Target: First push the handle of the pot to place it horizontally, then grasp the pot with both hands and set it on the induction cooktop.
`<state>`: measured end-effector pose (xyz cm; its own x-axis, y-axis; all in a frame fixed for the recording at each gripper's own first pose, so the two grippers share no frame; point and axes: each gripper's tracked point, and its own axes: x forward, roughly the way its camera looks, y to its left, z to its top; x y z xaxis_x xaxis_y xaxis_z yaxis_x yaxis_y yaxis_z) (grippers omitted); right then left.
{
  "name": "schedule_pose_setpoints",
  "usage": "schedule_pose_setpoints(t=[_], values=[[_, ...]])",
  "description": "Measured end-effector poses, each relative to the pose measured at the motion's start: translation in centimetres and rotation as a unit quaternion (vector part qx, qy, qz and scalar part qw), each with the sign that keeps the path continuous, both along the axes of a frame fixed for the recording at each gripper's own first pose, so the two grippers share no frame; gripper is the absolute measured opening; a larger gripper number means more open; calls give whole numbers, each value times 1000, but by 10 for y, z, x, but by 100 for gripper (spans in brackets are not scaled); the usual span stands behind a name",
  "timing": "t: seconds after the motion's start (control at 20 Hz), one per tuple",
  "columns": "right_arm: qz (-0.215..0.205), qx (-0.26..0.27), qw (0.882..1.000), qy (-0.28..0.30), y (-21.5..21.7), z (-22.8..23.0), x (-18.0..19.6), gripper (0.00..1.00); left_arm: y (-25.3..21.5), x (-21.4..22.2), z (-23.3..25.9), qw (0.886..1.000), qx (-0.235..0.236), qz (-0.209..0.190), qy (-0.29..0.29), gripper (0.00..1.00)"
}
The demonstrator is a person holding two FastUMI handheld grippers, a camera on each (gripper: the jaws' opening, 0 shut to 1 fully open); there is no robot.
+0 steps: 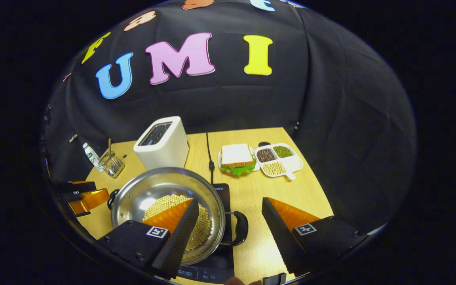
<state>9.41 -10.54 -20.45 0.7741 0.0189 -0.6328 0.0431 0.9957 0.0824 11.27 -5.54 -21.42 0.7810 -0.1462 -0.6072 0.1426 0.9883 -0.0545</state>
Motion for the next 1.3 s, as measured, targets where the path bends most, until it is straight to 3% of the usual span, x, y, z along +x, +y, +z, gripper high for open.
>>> schedule_pose_setpoints(t=[0.3, 0.65, 1.0, 1.3], values=[[-9, 8, 995, -103, 20, 87, -9, 99, 26, -5, 87, 993, -54, 23, -106, 97], [-27, -12, 980, -195, 37, 156, -31, 99, 81, -36, 156, 977, -16, 47, -209, 95], [-51, -31, 957, -283, 46, 205, -58, 98, 94, -76, 193, 965, 2, 50, -257, 95], [-40, -38, 955, -291, 59, 209, -68, 98, 90, -87, 198, 965, -2, 43, -259, 95]])
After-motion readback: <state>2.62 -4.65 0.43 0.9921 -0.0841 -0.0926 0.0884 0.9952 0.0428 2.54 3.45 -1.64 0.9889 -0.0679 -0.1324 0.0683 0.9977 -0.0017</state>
